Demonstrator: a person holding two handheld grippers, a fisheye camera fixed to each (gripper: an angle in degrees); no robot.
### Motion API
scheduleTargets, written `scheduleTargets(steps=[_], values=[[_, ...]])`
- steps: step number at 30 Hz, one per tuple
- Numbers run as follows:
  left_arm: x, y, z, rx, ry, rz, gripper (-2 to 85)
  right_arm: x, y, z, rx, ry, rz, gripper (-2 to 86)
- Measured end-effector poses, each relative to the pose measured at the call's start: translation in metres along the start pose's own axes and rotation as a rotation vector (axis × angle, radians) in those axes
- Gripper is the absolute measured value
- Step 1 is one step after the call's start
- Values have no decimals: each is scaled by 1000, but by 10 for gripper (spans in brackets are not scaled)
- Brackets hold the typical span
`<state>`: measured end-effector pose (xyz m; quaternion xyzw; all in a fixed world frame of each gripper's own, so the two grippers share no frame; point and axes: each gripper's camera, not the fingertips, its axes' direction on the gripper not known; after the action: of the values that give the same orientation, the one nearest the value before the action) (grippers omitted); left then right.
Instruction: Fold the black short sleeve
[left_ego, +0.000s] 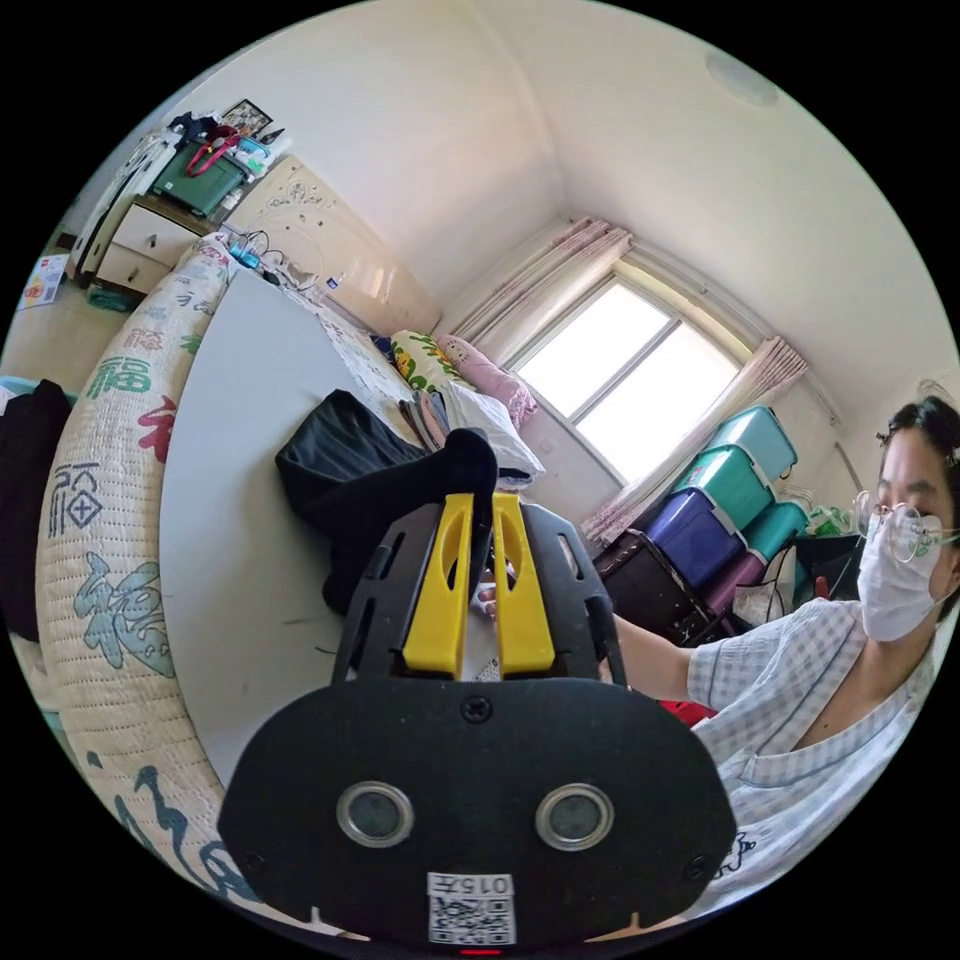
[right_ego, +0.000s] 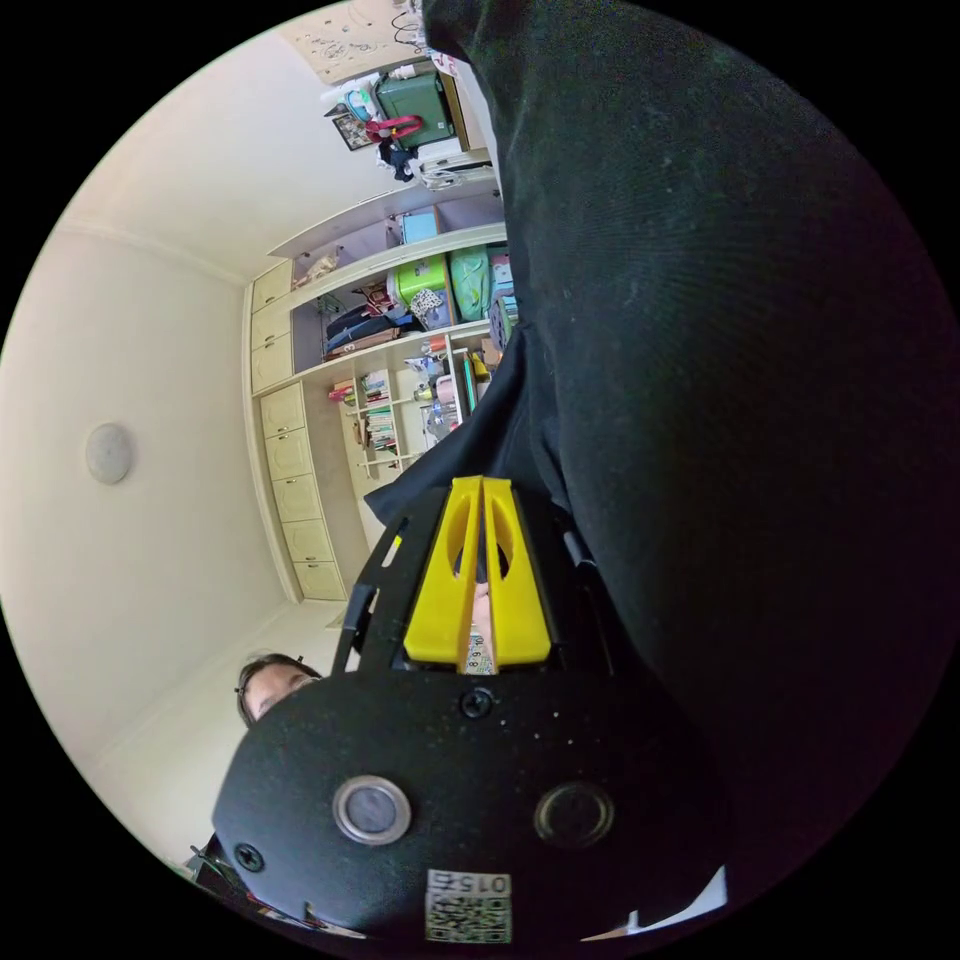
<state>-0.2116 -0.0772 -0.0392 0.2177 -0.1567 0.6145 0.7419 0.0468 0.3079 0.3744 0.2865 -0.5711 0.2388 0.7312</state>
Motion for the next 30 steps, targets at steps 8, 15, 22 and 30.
scheduleTargets(steps=[8,15,22,30], values=[[7,14,0,-56,3,46,13,-29,5,-20,11,4,17,-5],[47,32,28,-252,5,256,11,-139,61,-43,46,-199,-539,-3],[82,68,63,-361,129,381,9,-290,233,-28,200,564,-966,50],[132,110,109,-429,122,543,10,-276,294,-57,304,830,-649,174]])
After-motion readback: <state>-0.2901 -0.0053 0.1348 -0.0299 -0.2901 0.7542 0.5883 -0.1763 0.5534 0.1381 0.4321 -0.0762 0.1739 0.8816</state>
